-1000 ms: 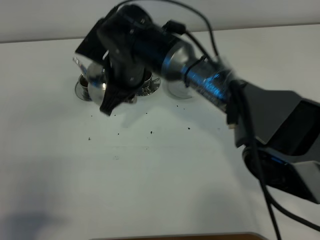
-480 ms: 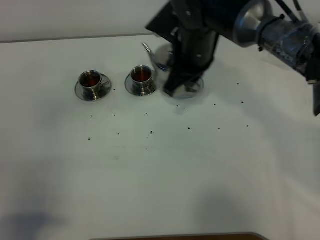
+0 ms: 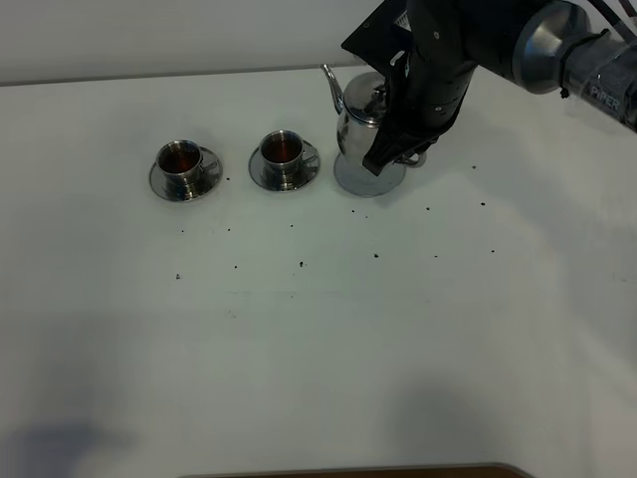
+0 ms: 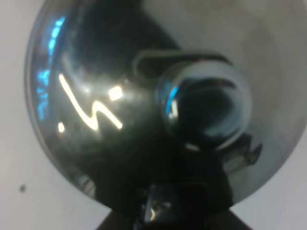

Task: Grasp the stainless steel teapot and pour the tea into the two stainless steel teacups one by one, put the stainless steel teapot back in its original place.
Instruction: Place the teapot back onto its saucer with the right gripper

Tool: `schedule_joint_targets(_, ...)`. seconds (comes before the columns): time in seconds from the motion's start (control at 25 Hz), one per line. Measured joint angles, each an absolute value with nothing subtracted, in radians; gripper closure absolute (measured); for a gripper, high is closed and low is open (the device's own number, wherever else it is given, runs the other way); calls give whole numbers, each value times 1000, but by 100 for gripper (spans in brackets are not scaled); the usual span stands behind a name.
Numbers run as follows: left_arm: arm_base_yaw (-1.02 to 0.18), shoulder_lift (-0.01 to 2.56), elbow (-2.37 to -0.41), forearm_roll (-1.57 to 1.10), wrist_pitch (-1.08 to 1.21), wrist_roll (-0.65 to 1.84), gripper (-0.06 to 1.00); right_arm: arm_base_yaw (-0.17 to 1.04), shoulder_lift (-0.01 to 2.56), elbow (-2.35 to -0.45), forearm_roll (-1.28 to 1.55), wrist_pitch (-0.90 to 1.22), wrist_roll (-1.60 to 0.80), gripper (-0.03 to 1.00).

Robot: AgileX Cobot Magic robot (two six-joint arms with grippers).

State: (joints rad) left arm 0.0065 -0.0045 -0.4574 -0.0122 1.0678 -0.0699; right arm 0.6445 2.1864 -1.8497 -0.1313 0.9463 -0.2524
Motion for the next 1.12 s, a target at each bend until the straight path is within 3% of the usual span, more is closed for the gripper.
schedule_joint_targets(1.12, 7, -5, -457, -12, 1068, -69, 56, 622, 2292, -1844, -112, 844, -263, 78)
